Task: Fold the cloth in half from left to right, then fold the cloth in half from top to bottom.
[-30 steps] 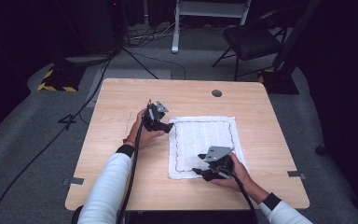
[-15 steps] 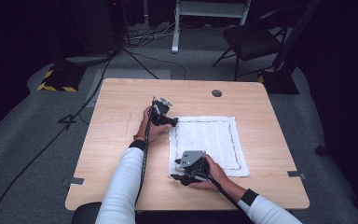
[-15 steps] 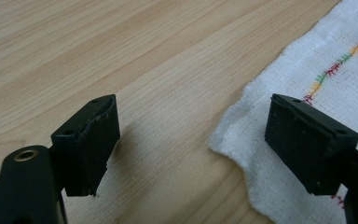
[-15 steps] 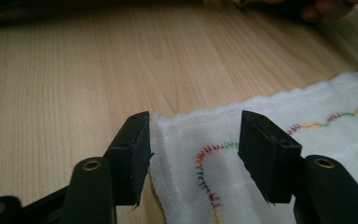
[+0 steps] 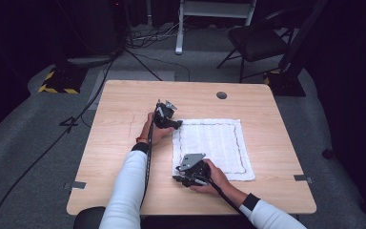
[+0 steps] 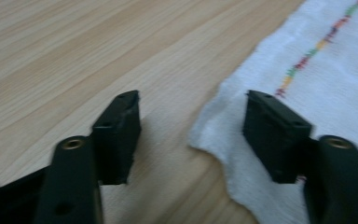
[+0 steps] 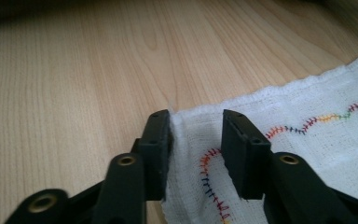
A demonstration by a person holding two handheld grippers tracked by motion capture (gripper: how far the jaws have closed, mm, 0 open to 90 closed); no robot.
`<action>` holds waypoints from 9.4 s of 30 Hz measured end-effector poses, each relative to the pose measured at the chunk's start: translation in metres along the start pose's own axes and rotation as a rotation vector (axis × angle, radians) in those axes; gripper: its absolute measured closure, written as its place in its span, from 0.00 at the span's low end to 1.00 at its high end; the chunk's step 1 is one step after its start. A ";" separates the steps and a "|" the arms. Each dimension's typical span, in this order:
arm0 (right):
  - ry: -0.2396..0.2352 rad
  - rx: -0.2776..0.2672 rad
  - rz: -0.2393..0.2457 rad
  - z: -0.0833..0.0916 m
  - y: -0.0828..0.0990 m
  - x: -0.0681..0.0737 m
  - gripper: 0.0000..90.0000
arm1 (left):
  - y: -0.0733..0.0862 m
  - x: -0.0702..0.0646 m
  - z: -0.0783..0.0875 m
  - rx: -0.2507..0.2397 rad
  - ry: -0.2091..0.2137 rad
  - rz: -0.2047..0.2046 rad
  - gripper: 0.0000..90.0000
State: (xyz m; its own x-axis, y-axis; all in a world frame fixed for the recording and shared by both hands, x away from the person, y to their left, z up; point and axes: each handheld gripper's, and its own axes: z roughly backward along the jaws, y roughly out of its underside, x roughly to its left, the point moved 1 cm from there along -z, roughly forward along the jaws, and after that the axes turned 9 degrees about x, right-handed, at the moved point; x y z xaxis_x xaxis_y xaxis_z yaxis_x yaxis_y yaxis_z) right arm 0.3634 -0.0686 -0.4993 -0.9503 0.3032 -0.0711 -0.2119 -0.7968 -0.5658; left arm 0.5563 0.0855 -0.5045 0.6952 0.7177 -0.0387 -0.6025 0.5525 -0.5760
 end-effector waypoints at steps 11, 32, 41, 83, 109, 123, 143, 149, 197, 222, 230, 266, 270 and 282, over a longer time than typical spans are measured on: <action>0.067 0.031 0.018 0.000 -0.006 -0.001 0.94 | 0.005 0.003 0.005 -0.001 0.052 -0.006 0.93; 0.096 -0.049 0.068 0.000 -0.045 0.013 0.95 | 0.030 0.034 0.064 -0.015 -0.052 -0.005 0.95; 0.120 -0.093 0.027 0.024 -0.036 0.004 0.95 | 0.008 0.019 0.069 -0.071 -0.048 -0.018 0.95; 0.298 -0.028 -0.236 0.130 0.116 -0.050 0.94 | -0.106 -0.090 -0.022 -0.062 0.016 -0.185 0.86; 0.281 0.067 -0.312 0.117 0.148 -0.085 0.60 | 0.009 -0.167 0.028 0.032 0.194 -0.421 0.30; 0.174 0.091 -0.296 0.106 0.148 -0.069 0.65 | 0.036 -0.171 0.028 0.062 0.154 -0.466 0.31; 0.127 0.046 -0.230 0.102 0.123 -0.035 0.49 | 0.091 -0.158 0.076 0.006 0.156 -0.370 0.25; 0.171 -0.010 -0.266 0.111 0.112 -0.065 0.48 | 0.074 -0.126 0.079 -0.022 0.102 -0.286 0.23; 0.189 0.045 -0.393 0.028 0.052 -0.194 0.94 | -0.027 -0.052 -0.009 0.078 0.137 -0.180 0.85; 0.326 -0.088 -0.289 0.083 0.029 -0.176 0.95 | -0.040 -0.063 0.056 -0.088 0.112 -0.270 0.87; 0.272 -0.121 -0.233 0.097 0.037 -0.151 0.95 | -0.017 -0.086 0.078 -0.101 0.140 -0.362 0.85; 0.029 -0.068 -0.086 0.108 0.103 -0.054 0.89 | 0.076 -0.149 0.096 -0.026 0.282 -0.454 0.87; 0.017 -0.049 -0.071 0.105 0.108 -0.048 0.89 | 0.078 -0.152 0.092 -0.019 0.243 -0.458 0.72; 0.012 -0.005 -0.069 0.096 0.116 -0.043 0.91 | 0.084 -0.158 0.074 0.069 0.197 -0.503 0.90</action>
State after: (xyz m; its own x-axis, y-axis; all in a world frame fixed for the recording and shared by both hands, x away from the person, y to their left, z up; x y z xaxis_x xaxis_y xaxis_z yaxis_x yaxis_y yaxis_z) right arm 0.3584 -0.2238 -0.4830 -0.9304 0.3641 -0.0415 -0.2760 -0.7708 -0.5742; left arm 0.3670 0.0498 -0.4860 0.9607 0.2684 0.0711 -0.1966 0.8385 -0.5082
